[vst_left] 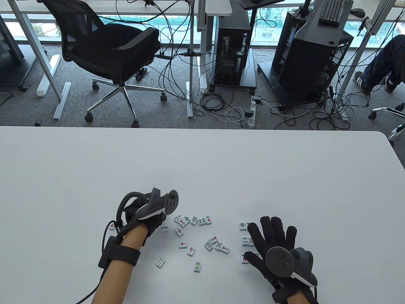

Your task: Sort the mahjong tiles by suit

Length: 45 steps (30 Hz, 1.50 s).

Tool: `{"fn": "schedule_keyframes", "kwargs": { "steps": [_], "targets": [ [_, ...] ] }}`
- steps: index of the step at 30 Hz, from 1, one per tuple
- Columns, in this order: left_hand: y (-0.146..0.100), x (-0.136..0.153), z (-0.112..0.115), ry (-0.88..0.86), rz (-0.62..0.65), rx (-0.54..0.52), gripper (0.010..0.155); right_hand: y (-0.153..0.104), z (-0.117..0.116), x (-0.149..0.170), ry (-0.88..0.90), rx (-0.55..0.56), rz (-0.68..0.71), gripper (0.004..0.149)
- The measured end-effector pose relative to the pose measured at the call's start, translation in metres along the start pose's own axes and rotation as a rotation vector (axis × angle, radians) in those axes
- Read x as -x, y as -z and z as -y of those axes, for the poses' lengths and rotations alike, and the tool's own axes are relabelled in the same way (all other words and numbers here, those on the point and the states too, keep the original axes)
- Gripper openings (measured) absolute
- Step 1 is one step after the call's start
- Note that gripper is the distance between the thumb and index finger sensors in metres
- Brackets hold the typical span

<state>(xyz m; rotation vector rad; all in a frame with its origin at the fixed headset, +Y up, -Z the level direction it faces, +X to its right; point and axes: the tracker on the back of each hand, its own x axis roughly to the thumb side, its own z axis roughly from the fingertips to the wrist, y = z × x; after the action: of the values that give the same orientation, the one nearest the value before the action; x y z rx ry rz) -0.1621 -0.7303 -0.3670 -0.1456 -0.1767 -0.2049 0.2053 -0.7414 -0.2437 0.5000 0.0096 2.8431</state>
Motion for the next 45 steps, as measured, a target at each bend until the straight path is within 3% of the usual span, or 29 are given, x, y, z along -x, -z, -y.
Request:
{"fn": "schedule_keyframes", "kwargs": {
  "steps": [4, 9, 15, 26, 32, 36, 40, 45],
  "targets": [
    [-0.033, 0.033, -0.007, -0.001, 0.003, -0.042, 0.060, -0.001, 0.001, -0.003, 0.000, 0.006, 0.011, 0.076],
    [-0.068, 0.070, 0.011, 0.050, -0.058, 0.006, 0.059, -0.001, 0.002, -0.007, -0.001, 0.014, 0.025, 0.076],
    [-0.092, 0.078, 0.035, 0.090, -0.043, 0.067, 0.059, -0.002, 0.002, -0.007, -0.003, 0.023, 0.028, 0.076],
    [-0.087, 0.073, 0.061, 0.164, -0.040, 0.134, 0.059, -0.002, 0.000, -0.009, -0.024, 0.016, 0.028, 0.076],
    [-0.088, 0.074, 0.063, 0.157, -0.064, 0.140, 0.060, -0.002, 0.000, -0.008, -0.016, 0.013, 0.027, 0.076],
    [-0.092, 0.074, 0.055, 0.153, -0.072, 0.160, 0.063, -0.001, 0.000, -0.008, -0.013, 0.016, 0.025, 0.076],
    [-0.092, 0.068, 0.034, 0.091, -0.051, 0.091, 0.061, -0.001, 0.000, -0.007, -0.007, 0.014, 0.023, 0.076],
    [-0.079, 0.033, 0.006, 0.038, 0.033, -0.019, 0.058, -0.001, 0.001, -0.007, -0.001, 0.019, 0.027, 0.076]
  ]
}}
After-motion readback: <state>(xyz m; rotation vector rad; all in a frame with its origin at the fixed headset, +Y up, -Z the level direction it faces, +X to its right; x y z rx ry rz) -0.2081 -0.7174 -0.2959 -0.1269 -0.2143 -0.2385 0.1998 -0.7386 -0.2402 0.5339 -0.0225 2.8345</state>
